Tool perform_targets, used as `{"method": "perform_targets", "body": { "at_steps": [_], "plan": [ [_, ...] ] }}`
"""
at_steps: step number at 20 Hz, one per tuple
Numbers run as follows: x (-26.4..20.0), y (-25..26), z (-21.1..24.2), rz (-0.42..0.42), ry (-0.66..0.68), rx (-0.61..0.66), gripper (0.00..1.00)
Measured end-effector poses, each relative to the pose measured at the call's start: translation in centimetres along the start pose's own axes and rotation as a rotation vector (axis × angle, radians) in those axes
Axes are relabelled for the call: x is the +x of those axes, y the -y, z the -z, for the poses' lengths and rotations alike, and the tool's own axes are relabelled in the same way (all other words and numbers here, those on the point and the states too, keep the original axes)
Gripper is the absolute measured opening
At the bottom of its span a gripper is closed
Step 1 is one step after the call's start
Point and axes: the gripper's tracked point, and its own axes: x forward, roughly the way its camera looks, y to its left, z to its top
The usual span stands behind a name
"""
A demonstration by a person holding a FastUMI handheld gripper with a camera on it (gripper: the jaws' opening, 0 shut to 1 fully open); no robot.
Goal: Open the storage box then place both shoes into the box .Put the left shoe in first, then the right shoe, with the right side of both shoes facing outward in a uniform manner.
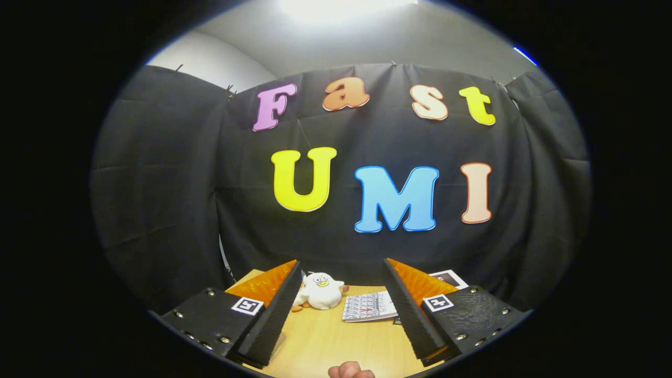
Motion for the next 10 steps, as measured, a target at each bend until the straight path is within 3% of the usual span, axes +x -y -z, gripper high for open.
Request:
{"method": "perform_targets", "body": {
  "at_steps": [10],
  "plan": [
    [-3.4, 1.1, 0.8, -0.016, 0.008, -0.016, 0.95]
  ]
}}
